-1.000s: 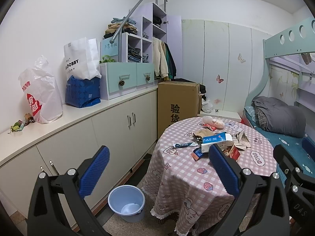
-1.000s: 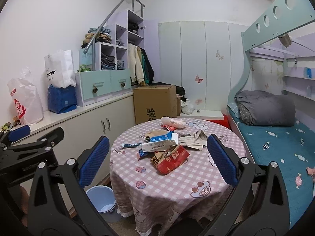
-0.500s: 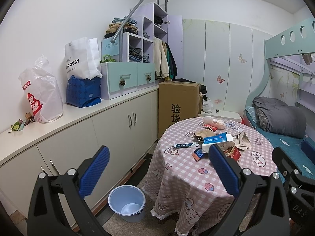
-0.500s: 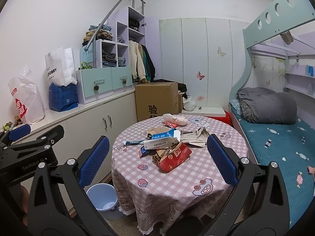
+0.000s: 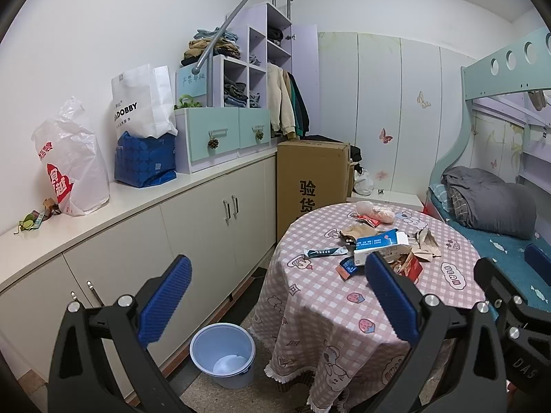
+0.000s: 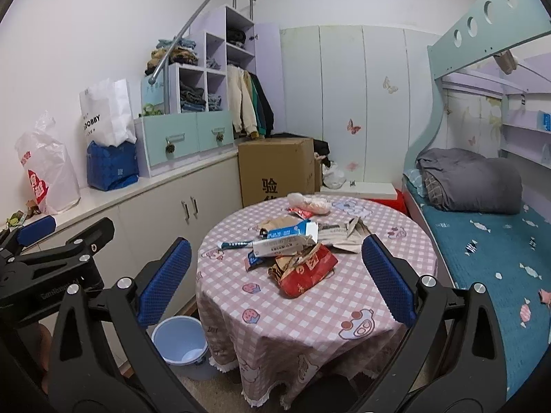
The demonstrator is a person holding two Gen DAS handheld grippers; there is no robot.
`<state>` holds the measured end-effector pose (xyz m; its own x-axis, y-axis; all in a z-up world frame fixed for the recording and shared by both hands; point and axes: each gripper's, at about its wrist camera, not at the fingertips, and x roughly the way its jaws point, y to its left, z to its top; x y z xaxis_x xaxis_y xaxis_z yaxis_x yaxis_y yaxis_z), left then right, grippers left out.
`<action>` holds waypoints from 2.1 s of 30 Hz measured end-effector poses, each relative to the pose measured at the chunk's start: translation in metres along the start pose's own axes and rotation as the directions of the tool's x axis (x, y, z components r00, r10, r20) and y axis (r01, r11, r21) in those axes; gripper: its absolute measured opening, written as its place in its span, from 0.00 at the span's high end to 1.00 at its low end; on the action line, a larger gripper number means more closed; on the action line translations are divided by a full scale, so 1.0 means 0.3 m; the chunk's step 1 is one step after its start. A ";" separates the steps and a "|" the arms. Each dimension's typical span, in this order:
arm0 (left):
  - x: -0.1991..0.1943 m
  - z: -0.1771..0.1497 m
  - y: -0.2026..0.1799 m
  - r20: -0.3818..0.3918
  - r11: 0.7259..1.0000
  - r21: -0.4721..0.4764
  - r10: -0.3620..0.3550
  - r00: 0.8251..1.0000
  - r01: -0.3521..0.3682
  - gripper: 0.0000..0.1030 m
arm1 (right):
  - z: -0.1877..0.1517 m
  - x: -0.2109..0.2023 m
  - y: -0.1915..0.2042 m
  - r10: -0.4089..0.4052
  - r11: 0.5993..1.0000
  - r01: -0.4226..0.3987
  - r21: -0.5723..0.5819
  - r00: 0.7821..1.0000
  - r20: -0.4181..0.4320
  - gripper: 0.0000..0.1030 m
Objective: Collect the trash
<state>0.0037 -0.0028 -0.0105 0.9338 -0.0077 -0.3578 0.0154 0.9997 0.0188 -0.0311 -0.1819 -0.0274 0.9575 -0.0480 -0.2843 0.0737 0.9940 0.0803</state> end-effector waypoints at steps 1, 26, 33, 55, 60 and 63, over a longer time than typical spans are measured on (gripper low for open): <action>0.001 -0.001 0.000 -0.001 1.000 0.000 0.000 1.000 0.000 0.04 | -0.002 0.004 -0.001 0.014 1.000 -0.014 0.007 1.000 -0.008 0.06; 0.373 -0.074 -0.121 -0.158 0.990 0.051 -0.122 0.980 0.131 0.04 | -0.107 0.313 -0.177 -0.066 0.998 0.066 0.002 0.987 -0.146 0.06; 0.564 -0.120 -0.150 -0.239 0.990 0.095 -0.082 0.968 0.108 0.04 | -0.182 0.560 -0.183 -0.013 0.997 0.037 0.075 0.955 -0.297 0.06; 0.861 -0.130 -0.441 -0.311 0.893 0.311 -0.228 0.923 0.325 0.06 | -0.222 0.762 -0.270 0.064 0.989 -0.002 0.149 0.910 -0.410 0.85; 0.890 -0.120 -0.518 -0.310 0.864 0.372 -0.228 0.923 0.338 0.28 | -0.210 0.774 -0.310 0.068 0.986 -0.001 0.166 0.915 -0.398 0.86; 0.921 -0.119 -0.543 -0.338 0.853 0.375 -0.239 0.910 0.364 0.44 | -0.209 0.776 -0.323 0.080 0.983 -0.008 0.181 0.916 -0.393 0.86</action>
<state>0.2466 -0.1671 -0.1457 0.7252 -0.2385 -0.6459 0.4867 0.8411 0.2359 0.1671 -0.2832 -0.1612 0.7732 0.0745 -0.6298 0.1149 0.9602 0.2546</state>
